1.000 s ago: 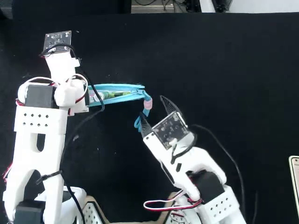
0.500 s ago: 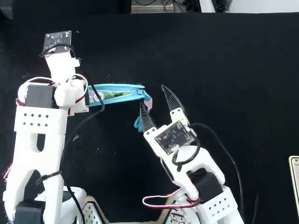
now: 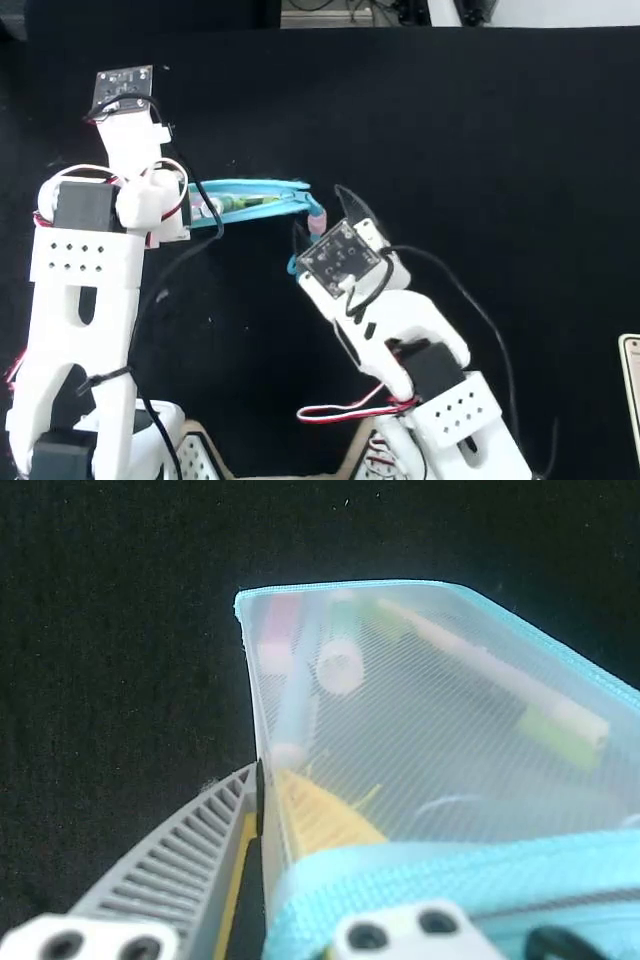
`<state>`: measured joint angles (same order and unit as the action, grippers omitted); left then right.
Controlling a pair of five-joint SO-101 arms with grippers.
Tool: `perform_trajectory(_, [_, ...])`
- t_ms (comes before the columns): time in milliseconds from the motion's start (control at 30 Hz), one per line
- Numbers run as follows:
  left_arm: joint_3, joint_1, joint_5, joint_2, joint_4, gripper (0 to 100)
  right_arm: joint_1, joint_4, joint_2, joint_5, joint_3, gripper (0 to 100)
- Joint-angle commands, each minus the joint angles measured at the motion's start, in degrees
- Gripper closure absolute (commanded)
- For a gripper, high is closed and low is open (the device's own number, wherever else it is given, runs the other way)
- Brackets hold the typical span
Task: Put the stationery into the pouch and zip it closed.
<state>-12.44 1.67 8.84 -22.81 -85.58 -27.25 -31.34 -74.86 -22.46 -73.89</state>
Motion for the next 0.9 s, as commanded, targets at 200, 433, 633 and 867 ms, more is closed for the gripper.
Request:
perform_trajectory(200, [-2.9, 0.0, 0.4, 0.3, -0.4, 97, 0.8, 4.2, 2.1, -0.5, 4.1, 87.1])
perform_trajectory(433, [-2.9, 0.0, 0.4, 0.3, -0.4, 97, 1.1, 4.4, 2.5, -0.5, 4.0, 98.8])
perform_trajectory(633, [-3.0, -0.4, 0.1, 0.3, -0.6, 97, 6.5, 6.4, 2.5, -0.1, 5.7, 98.7])
perform_trajectory(867, [-3.5, -0.5, 0.1, 0.3, -0.4, 97, 6.4, 4.3, 2.4, -0.4, 7.3, 98.8])
